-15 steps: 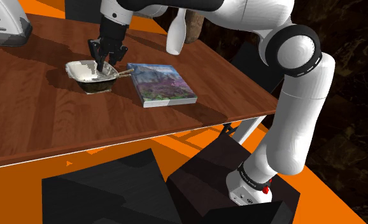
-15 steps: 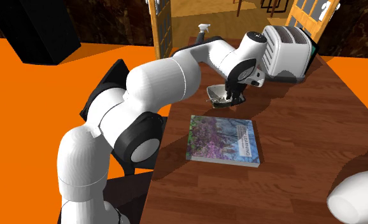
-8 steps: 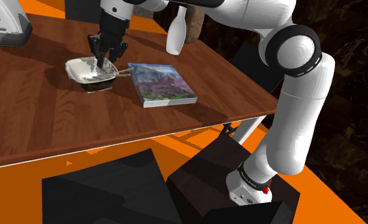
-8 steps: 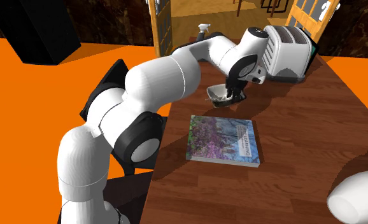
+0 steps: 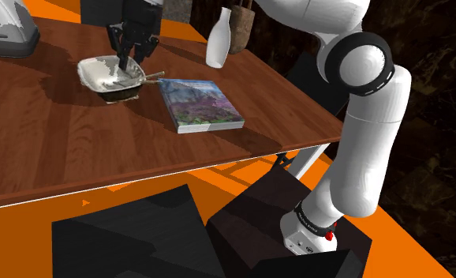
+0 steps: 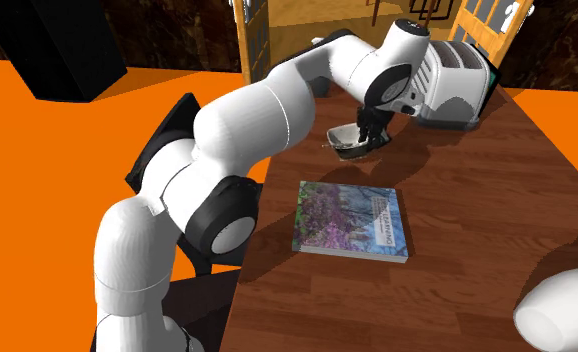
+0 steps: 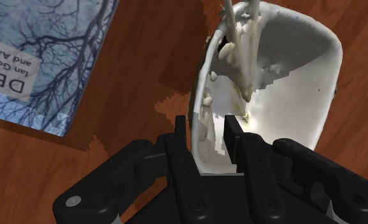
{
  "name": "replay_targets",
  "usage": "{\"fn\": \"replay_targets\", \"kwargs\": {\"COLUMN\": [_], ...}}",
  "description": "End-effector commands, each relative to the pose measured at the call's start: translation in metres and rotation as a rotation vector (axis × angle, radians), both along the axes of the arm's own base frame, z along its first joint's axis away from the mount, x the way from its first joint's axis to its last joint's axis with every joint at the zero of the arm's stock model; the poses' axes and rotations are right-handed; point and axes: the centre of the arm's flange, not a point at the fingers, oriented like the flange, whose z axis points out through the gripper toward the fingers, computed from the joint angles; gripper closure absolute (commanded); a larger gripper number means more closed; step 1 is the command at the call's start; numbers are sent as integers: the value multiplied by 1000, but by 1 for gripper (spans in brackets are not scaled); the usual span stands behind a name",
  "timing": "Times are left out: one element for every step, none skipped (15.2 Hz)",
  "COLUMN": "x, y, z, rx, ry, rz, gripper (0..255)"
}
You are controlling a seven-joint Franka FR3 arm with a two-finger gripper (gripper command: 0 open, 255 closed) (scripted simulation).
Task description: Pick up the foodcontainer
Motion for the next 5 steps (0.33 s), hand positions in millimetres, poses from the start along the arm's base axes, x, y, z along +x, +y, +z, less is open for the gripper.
{"fn": "replay_targets", "kwargs": {"x": [-1, -1, -1, -1, -1], "y": [0, 0, 0, 0, 0], "z": [10, 16, 21, 22, 22], "rx": [0, 0, 0, 0, 0], "ry": [0, 0, 0, 0, 0], "rz": [0, 0, 0, 0, 0], "gripper": [255, 255, 255, 255, 255]}}
